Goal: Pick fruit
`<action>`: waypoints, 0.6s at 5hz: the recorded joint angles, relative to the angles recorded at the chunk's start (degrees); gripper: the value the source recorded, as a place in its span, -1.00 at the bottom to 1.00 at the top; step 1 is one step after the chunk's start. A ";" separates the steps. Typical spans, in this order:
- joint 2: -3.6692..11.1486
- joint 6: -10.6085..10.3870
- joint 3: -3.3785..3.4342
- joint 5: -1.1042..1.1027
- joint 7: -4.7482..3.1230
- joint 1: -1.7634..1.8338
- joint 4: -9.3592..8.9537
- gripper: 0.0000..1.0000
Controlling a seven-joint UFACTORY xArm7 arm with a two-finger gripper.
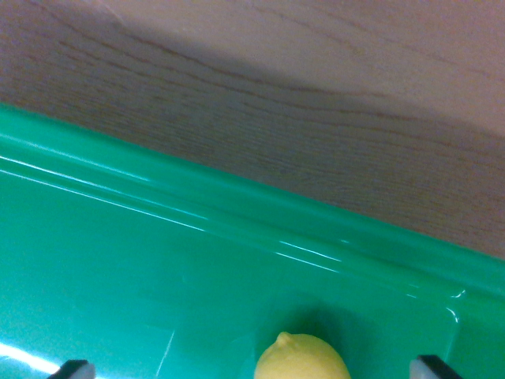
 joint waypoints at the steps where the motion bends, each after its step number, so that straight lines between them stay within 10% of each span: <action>1: 0.00 0.00 0.00 0.00 0.00 0.00 0.00 -1.00; 2: 1.26 -2.54 -0.39 -0.09 -1.74 -0.41 -1.40 -1.00; 3: 1.26 -2.54 -0.39 -0.09 -1.74 -0.41 -1.40 -1.00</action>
